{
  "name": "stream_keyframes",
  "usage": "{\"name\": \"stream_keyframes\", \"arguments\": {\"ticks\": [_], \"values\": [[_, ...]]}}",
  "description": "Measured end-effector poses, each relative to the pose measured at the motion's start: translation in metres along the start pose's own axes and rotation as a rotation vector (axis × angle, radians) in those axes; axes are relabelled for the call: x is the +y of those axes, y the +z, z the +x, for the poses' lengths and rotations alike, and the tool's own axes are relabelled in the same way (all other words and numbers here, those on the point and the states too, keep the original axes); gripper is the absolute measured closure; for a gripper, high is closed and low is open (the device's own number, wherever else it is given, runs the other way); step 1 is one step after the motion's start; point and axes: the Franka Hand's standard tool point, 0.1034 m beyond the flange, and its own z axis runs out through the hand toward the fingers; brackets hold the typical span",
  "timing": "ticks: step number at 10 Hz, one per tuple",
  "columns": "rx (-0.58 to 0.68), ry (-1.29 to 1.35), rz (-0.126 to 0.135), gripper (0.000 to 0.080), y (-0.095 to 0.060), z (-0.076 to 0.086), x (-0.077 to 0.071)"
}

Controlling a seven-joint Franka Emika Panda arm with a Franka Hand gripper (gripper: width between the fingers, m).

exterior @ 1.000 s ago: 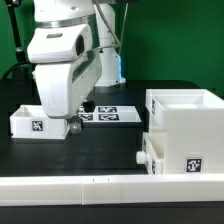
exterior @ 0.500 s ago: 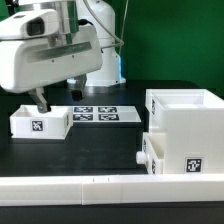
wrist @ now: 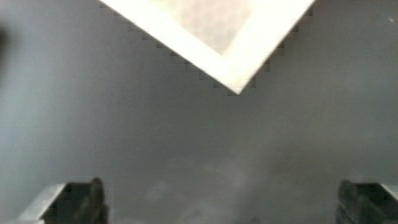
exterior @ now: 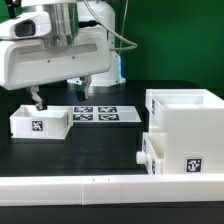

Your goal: Assemble drawer

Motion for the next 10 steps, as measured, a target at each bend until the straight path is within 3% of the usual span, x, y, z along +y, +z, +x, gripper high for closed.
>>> {"name": "stream_keyframes", "arguments": {"ticks": [2,6,10], "values": [[0.015,0.21,-0.024,0.0151,0.012,-0.013,-0.003],[-0.033,0.632,-0.01,0.0151,0.024,-0.029,-0.024],[-0.032,0.65,-0.005,0.0151,0.023,-0.028,-0.023]]}}
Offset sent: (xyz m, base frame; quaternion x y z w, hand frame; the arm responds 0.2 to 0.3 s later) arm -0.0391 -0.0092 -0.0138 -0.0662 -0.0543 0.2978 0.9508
